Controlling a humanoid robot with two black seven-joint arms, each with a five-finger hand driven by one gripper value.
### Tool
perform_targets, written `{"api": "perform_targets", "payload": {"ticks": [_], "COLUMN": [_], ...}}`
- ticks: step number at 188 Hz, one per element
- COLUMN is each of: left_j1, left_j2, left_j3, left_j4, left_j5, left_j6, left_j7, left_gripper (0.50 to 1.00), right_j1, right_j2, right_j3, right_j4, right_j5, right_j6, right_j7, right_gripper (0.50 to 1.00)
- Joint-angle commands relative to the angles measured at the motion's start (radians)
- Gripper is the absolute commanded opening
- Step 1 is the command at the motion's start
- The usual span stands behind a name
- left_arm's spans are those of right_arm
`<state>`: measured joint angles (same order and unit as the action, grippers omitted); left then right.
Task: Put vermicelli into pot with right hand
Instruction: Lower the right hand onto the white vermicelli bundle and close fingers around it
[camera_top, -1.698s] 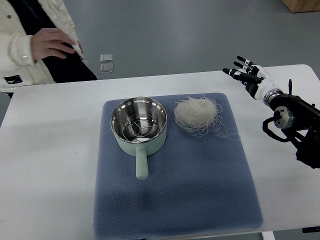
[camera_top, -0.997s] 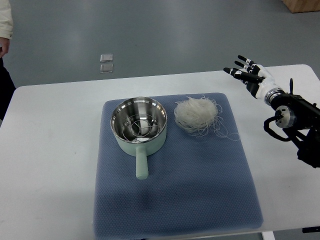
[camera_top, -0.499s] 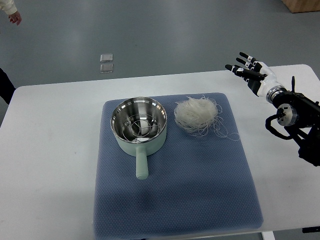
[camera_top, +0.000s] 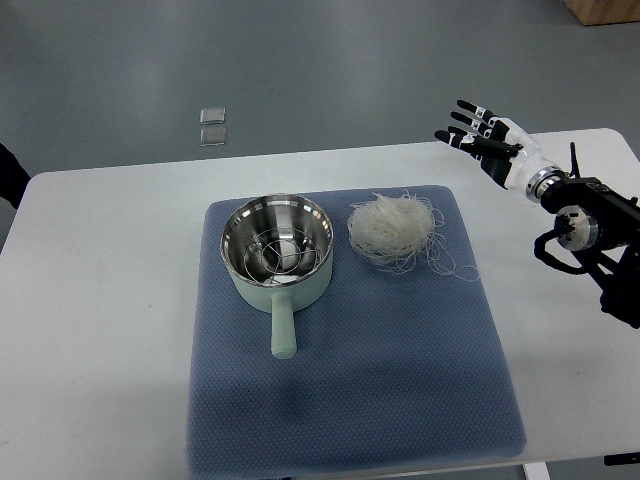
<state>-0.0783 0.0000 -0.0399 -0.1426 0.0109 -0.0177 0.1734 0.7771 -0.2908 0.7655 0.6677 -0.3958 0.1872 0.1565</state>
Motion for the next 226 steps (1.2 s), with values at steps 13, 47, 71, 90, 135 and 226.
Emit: {"api": "perform_targets", "payload": {"ticks": [13, 47, 71, 90, 135, 226], "left_j1": [0.0, 0.0, 0.0, 0.0, 0.0, -0.003], "left_j2": [0.0, 0.0, 0.0, 0.0, 0.0, 0.0], "left_j3": [0.0, 0.0, 0.0, 0.0, -0.002, -0.002], "left_j4": [0.0, 0.0, 0.0, -0.002, -0.002, -0.002], "left_j5": [0.0, 0.0, 0.0, 0.0, 0.0, 0.0], "left_j6": [0.001, 0.002, 0.002, 0.001, 0.001, 0.002], "left_j7": [0.0, 0.0, 0.001, 0.0, 0.0, 0.001], "left_gripper": [1.0, 1.0, 1.0, 1.0, 1.0, 1.0], "right_j1": [0.005, 0.07, 0.16, 0.208, 0.212, 0.212], "right_j2": [-0.082, -0.2, -0.237, -0.229, -0.13, -0.036], "right_j3": [-0.069, -0.239, -0.36, -0.423, -0.462, -0.574], "right_j4": [0.087, 0.225, 0.256, 0.262, 0.248, 0.096], "right_j5": [-0.224, -0.494, -0.623, -0.704, -0.922, -1.118], "right_j6": [0.084, 0.112, 0.118, 0.117, 0.098, -0.068], "right_j7": [0.006, 0.046, 0.049, 0.049, 0.046, 0.041], "right_gripper": [0.926, 0.926, 0.926, 0.926, 0.924, 0.819]}}
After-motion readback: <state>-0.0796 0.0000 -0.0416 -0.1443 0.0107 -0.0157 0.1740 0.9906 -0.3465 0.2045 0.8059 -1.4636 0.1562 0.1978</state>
